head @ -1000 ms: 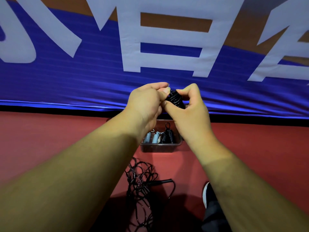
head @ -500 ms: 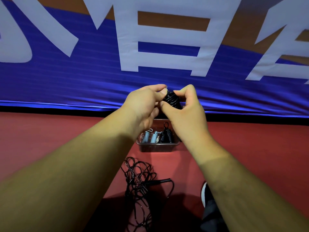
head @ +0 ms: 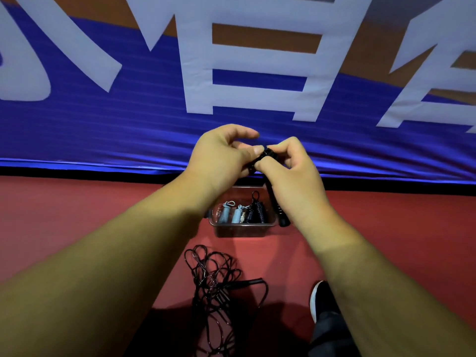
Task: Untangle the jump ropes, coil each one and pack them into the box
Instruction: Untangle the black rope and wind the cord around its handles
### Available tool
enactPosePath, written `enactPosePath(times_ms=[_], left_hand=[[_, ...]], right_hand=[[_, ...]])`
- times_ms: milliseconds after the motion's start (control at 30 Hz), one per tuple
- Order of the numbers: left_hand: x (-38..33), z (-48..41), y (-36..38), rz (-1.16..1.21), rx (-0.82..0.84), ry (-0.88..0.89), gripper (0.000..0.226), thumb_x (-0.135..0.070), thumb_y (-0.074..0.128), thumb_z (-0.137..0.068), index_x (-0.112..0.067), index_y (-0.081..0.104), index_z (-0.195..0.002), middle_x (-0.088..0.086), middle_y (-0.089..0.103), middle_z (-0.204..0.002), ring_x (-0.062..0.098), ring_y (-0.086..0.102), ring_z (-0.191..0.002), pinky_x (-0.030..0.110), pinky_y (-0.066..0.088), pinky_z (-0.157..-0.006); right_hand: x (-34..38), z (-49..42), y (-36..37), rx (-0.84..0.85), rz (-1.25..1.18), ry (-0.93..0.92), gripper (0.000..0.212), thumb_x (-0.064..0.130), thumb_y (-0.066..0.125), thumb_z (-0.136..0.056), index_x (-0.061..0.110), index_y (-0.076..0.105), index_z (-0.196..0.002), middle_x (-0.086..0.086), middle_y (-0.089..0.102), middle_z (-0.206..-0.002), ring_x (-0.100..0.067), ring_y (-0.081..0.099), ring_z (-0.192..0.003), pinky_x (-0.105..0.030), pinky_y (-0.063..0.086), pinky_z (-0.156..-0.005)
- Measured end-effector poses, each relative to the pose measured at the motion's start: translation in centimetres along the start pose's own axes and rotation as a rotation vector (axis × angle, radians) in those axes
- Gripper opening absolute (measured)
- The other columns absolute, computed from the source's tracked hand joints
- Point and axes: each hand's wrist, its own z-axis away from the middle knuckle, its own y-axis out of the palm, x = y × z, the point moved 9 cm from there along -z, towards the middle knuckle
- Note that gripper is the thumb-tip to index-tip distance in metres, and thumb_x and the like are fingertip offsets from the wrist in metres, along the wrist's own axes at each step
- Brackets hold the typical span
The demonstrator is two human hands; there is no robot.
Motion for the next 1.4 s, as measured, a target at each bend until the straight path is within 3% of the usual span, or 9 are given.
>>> enactPosePath(times_ms=[167,267,367,600,800,933,1100,1233,1400], left_hand=[[-0.7,0.4,0.0,-0.069,0.054,0.043,0.021,-0.002,0.075,-0.092,-0.011,0.073,-0.111,0.019,0.075,-0.095,0.022,0.071,-0.077,0.037,0.063,-0.079],[1.1,0.2,0.1,0.183,0.076,-0.121,0.025,0.002,0.076,-0.089,-0.007,0.072,-0.113,0.012,0.075,-0.098,0.02,0.076,-0.088,0.033,0.064,-0.085],[2.6,0.2,0.7,0.398,0.118,-0.233,0.025,0.003,0.076,-0.089,-0.009,0.071,-0.11,0.009,0.078,-0.106,0.021,0.077,-0.1,0.032,0.061,-0.093],[3.4,0.2,0.3,0.467,0.06,-0.27,0.016,0.004,0.072,-0.091,-0.009,0.073,-0.101,0.005,0.077,-0.089,0.014,0.075,-0.078,0.024,0.062,-0.078],[3.2,-0.2,0.0,0.509,0.01,-0.234,0.026,0.0,0.076,-0.09,-0.001,0.071,-0.115,0.008,0.078,-0.097,0.014,0.076,-0.085,0.021,0.06,-0.077],[3.4,-0.6,-0.1,0.443,0.04,-0.222,0.022,-0.006,0.074,-0.093,-0.004,0.073,-0.115,0.009,0.079,-0.104,0.016,0.076,-0.093,0.024,0.06,-0.084],[4.2,-0.6,0.2,0.372,0.051,-0.24,0.01,-0.005,0.07,-0.097,-0.001,0.074,-0.105,0.009,0.078,-0.093,0.015,0.075,-0.086,0.024,0.061,-0.087],[4.4,-0.8,0.2,0.292,0.054,-0.243,0.018,-0.008,0.066,-0.1,0.004,0.073,-0.112,0.005,0.075,-0.082,0.013,0.072,-0.08,0.024,0.061,-0.083],[4.8,-0.5,0.6,0.287,0.059,-0.3,0.018,-0.006,0.061,-0.101,0.002,0.071,-0.112,0.017,0.077,-0.091,0.023,0.075,-0.077,0.034,0.065,-0.068]], right_hand=[[0.1,0.0,-0.5,0.028,-0.018,-0.001,0.011,0.026,0.072,-0.085,0.023,0.067,-0.095,0.005,0.074,-0.087,-0.007,0.056,-0.071,-0.029,0.042,-0.068],[0.3,0.0,-0.5,0.012,-0.015,0.008,0.006,0.024,0.069,-0.09,0.027,0.069,-0.096,0.013,0.068,-0.075,-0.009,0.057,-0.062,-0.024,0.043,-0.059],[0.5,0.1,-0.3,0.001,0.006,0.025,0.008,0.027,0.063,-0.096,0.031,0.07,-0.095,0.005,0.071,-0.079,-0.02,0.072,-0.069,-0.023,0.049,-0.056],[0.2,0.0,0.2,0.006,0.036,0.045,0.022,0.03,0.054,-0.103,0.034,0.075,-0.098,0.001,0.074,-0.081,-0.015,0.073,-0.067,-0.021,0.048,-0.053],[-0.4,-0.4,0.7,0.04,-0.063,0.116,0.026,0.036,0.053,-0.105,0.03,0.078,-0.104,-0.015,0.076,-0.076,-0.013,0.064,-0.056,-0.031,0.048,-0.065],[-1.7,-0.6,1.6,0.104,-0.099,0.185,0.033,0.053,0.054,-0.105,0.031,0.079,-0.097,-0.015,0.078,-0.078,-0.023,0.072,-0.068,-0.048,0.057,-0.078],[-3.5,-0.8,2.0,0.115,-0.153,0.227,0.035,0.05,0.056,-0.106,0.026,0.081,-0.099,-0.005,0.082,-0.095,-0.024,0.076,-0.075,-0.046,0.056,-0.079],[-4.1,-1.4,2.3,0.11,-0.148,0.214,0.038,0.062,0.059,-0.091,0.034,0.083,-0.1,-0.002,0.082,-0.1,-0.031,0.076,-0.093,-0.054,0.056,-0.098],[-6.0,-1.7,2.9,0.106,-0.347,0.338,0.03,0.037,0.058,-0.107,0.013,0.077,-0.106,-0.014,0.081,-0.099,-0.028,0.071,-0.073,-0.036,0.055,-0.071]])
